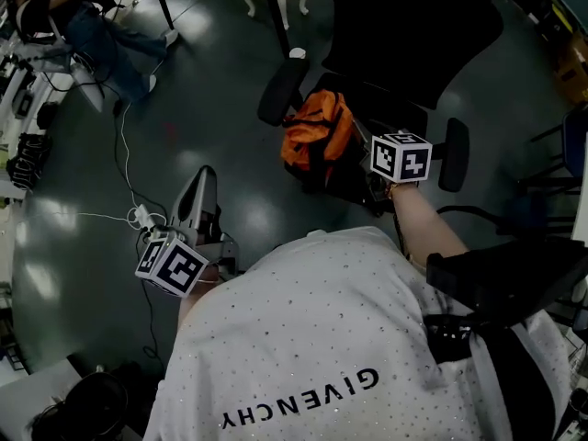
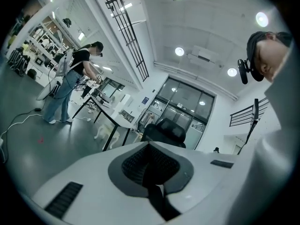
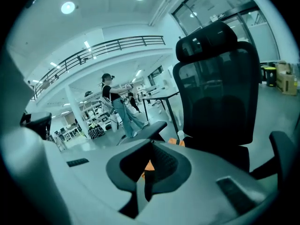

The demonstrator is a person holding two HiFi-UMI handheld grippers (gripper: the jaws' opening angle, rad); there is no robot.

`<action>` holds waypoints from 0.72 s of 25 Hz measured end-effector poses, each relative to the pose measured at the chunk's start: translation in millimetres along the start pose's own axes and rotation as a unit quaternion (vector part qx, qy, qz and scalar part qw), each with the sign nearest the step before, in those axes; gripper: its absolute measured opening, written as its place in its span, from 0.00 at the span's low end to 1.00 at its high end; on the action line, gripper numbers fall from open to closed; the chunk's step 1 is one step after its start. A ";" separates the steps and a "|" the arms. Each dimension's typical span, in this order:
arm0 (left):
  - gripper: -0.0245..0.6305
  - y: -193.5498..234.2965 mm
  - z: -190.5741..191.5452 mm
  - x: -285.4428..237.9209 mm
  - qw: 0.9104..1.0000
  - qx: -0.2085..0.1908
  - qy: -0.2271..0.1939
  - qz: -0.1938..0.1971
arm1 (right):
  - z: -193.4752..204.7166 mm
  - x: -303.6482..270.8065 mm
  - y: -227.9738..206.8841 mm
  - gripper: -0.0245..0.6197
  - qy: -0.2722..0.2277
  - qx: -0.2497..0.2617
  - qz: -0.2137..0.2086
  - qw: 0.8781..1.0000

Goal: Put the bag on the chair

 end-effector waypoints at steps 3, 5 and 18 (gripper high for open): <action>0.04 -6.4 -8.5 14.4 1.000 -0.006 0.005 0.014 | -3.4 23.2 6.2 0.04 -0.013 -0.006 0.011 1.000; 0.04 -6.7 -11.7 26.8 1.000 -0.005 0.006 0.021 | -9.1 36.3 12.0 0.04 -0.034 -0.015 0.019 0.999; 0.04 -2.8 -3.9 138.3 0.998 0.015 0.041 0.054 | 28.9 148.4 86.7 0.04 -0.061 -0.010 0.049 0.997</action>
Point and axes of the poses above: the fingertips, and each gripper's own axes: x backward along the fingers, y to its left, z out of its underside, the point moved 2 cm from there along x, backward along the fingers, and after that the axes turned 14 degrees about -y, right-handed, at the moved point
